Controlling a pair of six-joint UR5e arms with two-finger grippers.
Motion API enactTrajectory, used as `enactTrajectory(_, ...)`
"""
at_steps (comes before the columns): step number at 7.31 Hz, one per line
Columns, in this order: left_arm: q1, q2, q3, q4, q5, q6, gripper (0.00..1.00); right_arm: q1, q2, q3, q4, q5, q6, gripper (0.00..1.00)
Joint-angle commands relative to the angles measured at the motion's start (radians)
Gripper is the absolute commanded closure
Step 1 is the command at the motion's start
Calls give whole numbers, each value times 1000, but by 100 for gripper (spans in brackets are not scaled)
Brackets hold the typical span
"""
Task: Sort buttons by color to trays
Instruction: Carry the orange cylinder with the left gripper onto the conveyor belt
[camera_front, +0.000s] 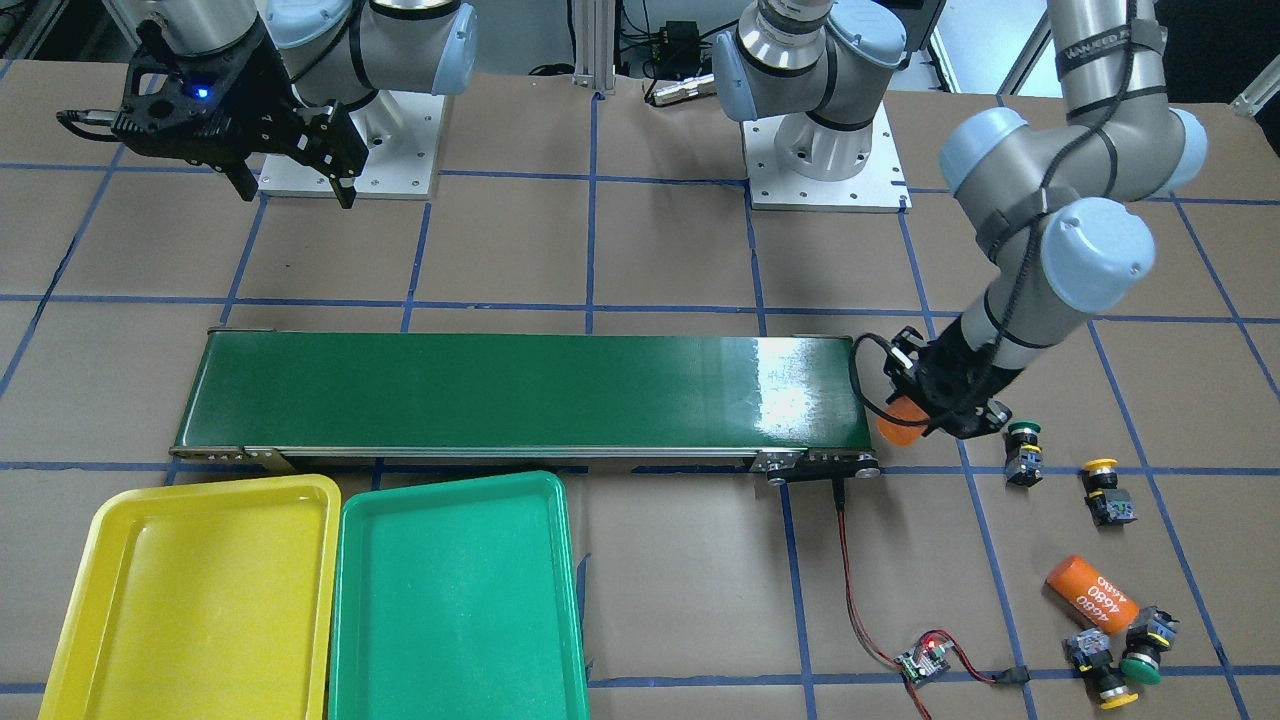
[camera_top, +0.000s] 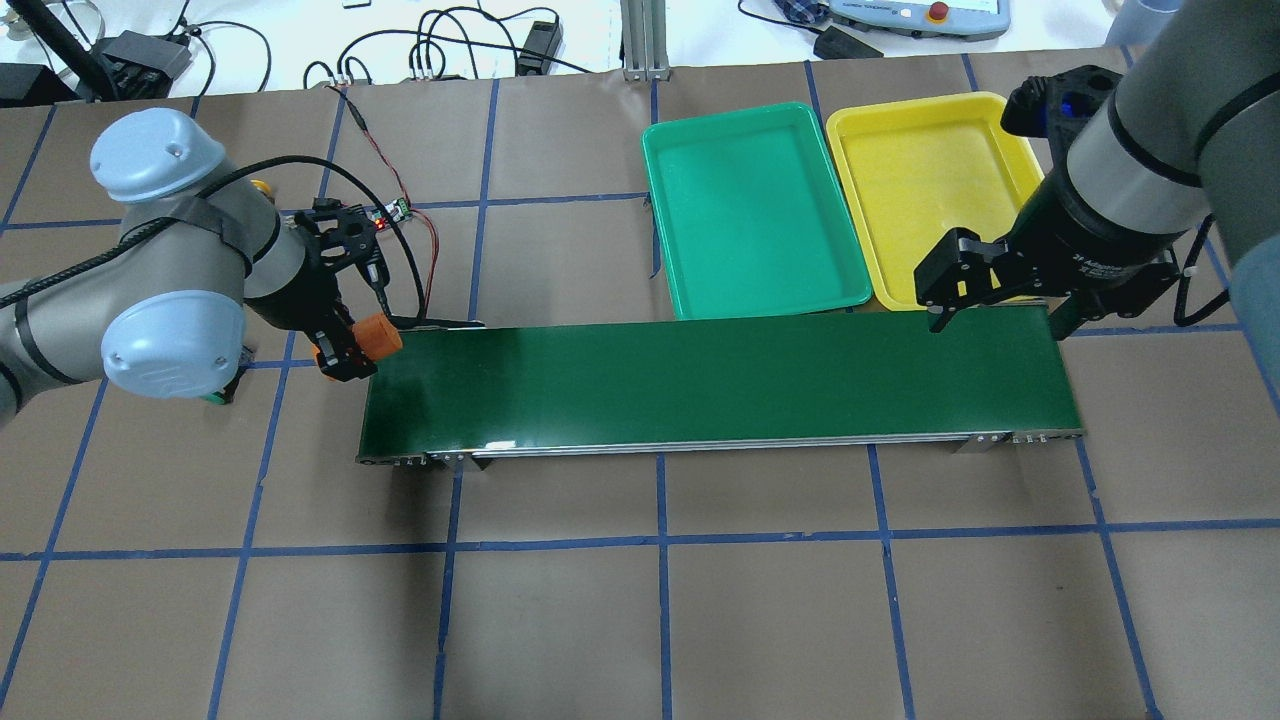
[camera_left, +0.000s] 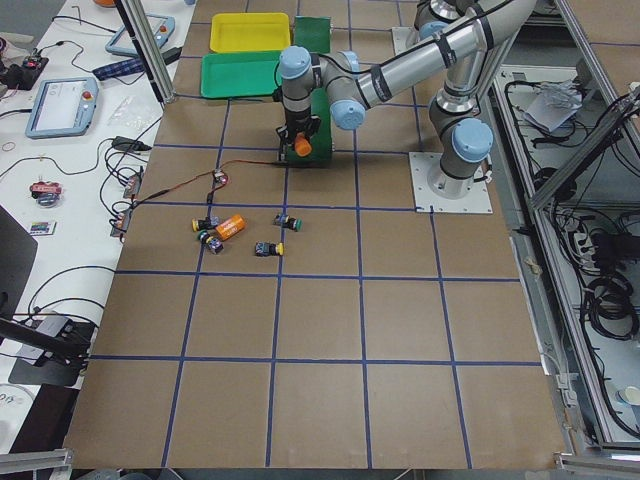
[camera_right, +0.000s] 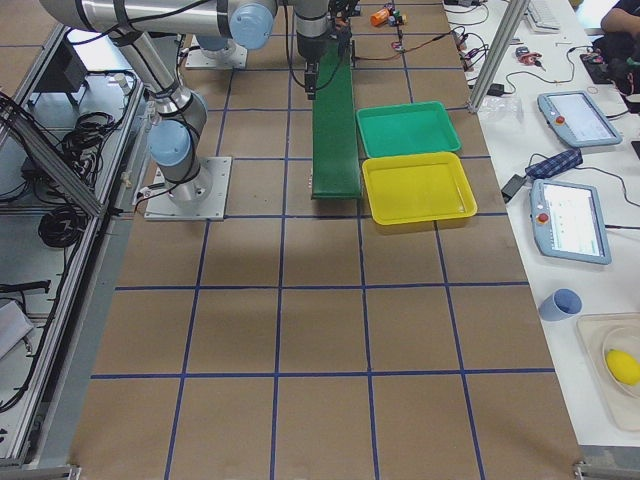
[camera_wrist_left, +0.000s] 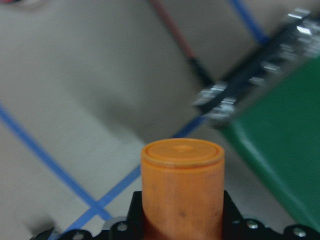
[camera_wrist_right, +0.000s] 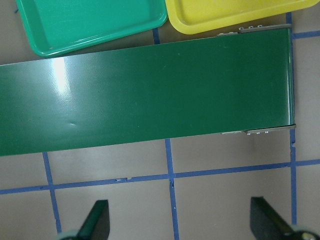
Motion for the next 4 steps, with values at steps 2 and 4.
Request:
enactTrajectory(2,-94,-20,-8,6,8,169,100,-8,0,1,-7,-4,-11,0)
enactTrajectory(4,-100,-20,-26,6,11,168,84,-2,-3,6,-5,8,-1,0)
